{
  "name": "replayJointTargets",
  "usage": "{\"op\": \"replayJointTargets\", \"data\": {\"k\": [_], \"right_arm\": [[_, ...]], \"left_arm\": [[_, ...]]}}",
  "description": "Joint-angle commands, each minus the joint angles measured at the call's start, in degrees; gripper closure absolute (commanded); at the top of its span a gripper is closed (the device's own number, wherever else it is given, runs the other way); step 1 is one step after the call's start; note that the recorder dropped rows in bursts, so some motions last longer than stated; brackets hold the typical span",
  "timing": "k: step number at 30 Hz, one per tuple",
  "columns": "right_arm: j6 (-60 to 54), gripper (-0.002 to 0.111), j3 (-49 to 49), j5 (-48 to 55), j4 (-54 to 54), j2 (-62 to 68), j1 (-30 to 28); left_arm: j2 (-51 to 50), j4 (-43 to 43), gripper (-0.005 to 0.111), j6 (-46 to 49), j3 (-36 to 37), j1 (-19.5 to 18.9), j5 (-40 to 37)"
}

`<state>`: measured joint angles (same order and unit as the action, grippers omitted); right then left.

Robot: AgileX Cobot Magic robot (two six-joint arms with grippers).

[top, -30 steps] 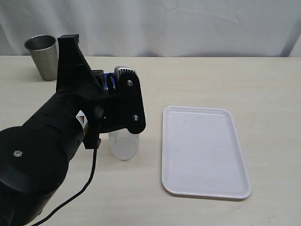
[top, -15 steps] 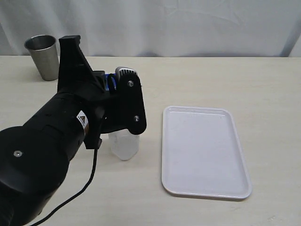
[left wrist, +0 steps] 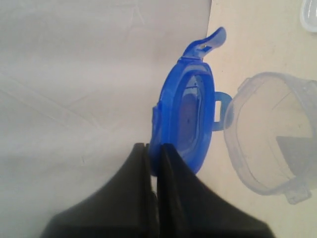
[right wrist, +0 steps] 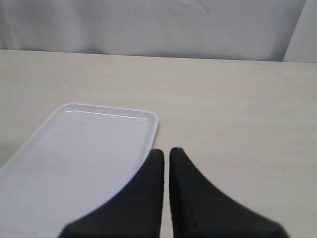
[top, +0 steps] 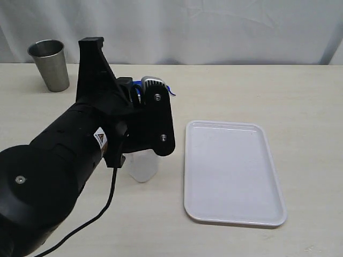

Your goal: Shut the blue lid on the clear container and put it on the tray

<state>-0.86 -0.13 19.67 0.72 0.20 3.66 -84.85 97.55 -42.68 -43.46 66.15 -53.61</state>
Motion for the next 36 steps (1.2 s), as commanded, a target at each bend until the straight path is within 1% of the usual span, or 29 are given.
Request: {"op": "replayJointTargets", "data": {"k": [1, 4, 7, 14, 26, 36], "right_arm": [[0.2, 0.104, 0.13, -0.12, -0.07, -0.2, -0.18], [0.2, 0.104, 0.13, -0.12, -0.07, -0.2, -0.18], [0.2, 0.104, 0.13, -0.12, -0.07, -0.2, -0.18], [0.2, 0.104, 0.13, -0.12, -0.07, -0.2, -0.18], [0.2, 0.104, 0.13, -0.12, -0.07, -0.2, -0.18], [0.2, 0.104, 0.13, -0.12, -0.07, -0.2, -0.18]], "left_arm": [[0.34, 0.45, 0.107, -0.81, 0.95, 1.15, -0.68], [0.34, 0.99, 0.107, -0.93, 3.0, 3.22, -1.88], [0.34, 1.15, 0.107, -1.07, 4.15, 4.18, -3.7], [0.34, 0.28, 0.107, -1.2, 4.45, 4.16, -1.52], [0.34, -3.7, 0.107, -1.2, 6.2, 4.21, -0.38], [0.34, -6.7, 0.107, -0.95, 6.2, 4.21, 5.15]]}}
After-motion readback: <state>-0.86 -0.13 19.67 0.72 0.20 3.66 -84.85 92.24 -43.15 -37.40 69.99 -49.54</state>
